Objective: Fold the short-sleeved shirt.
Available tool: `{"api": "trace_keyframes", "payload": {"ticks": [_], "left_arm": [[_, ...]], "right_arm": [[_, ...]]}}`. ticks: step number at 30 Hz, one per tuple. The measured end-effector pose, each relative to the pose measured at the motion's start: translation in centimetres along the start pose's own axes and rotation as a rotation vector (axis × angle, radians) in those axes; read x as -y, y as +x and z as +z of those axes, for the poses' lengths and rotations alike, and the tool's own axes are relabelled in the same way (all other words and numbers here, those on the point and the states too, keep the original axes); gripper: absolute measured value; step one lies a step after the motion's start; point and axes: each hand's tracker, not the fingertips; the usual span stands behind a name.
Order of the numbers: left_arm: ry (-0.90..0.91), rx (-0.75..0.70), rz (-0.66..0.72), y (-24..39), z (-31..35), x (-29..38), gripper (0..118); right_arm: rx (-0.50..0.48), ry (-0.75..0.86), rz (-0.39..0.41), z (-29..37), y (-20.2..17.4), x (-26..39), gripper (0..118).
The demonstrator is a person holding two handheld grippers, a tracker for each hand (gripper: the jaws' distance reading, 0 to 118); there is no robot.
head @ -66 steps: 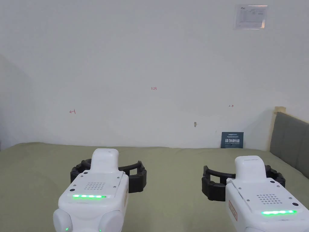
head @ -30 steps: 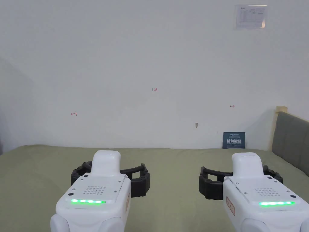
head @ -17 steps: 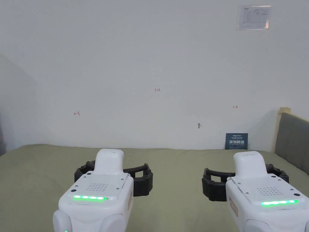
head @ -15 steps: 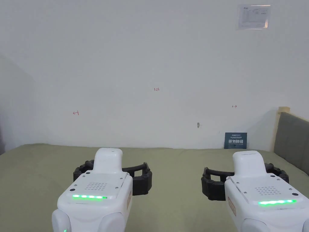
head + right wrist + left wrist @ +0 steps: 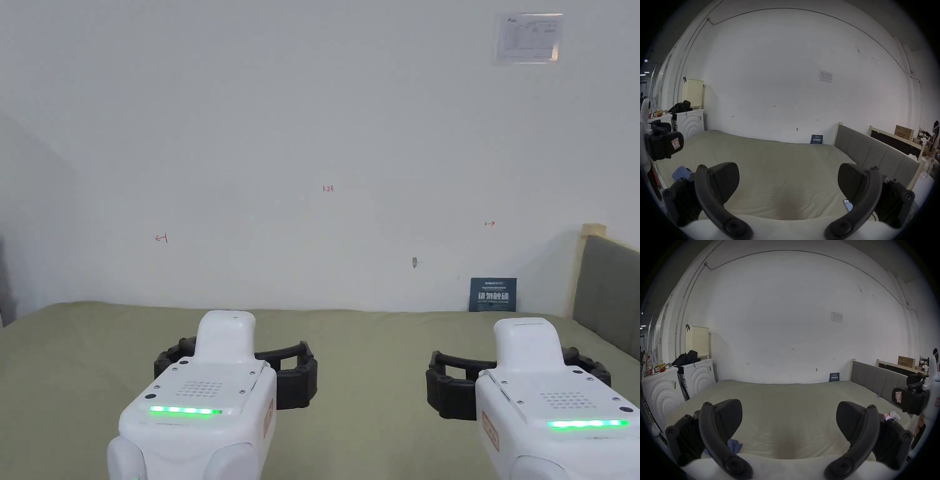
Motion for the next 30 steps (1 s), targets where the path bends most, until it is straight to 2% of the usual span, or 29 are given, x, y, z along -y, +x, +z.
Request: {"api": "trace_keyframes", "payload": {"ticks": [6,13,19,21,22,26,28,30], "left_arm": [[0.002,-0.001,0.007,-0.1,0.1,-0.1,118],[-0.003,0.006,0.01,0.1,0.1,0.0,118],[-0.007,0.012,0.025,0.0,0.0,-0.1,118],[-0.006,0.012,0.023,0.0,0.0,-0.2,118],[-0.005,0.013,0.023,0.0,0.0,-0.2,118],[-0.005,0.019,0.03,-0.1,0.1,-0.4,118],[-0.009,0.022,0.03,-0.2,0.2,-0.5,118],[-0.012,0.021,0.03,-0.2,0.2,-0.5,118]], "right_arm": [[-0.025,-0.009,-0.002,0.2,0.0,0.0,118],[-0.009,-0.021,0.005,0.1,0.0,0.0,118],[-0.019,-0.016,0.048,-0.1,-0.2,0.0,118],[0.03,0.046,0.024,0.0,-0.4,0.0,118],[0.025,0.034,0.015,-0.1,-0.3,-0.2,118],[-0.035,-0.104,-0.197,-0.6,1.1,-1.4,118],[-0.019,-0.092,-0.161,-0.9,1.1,-1.4,118],[0.012,-0.022,-0.093,-0.6,0.8,-0.9,118]]}}
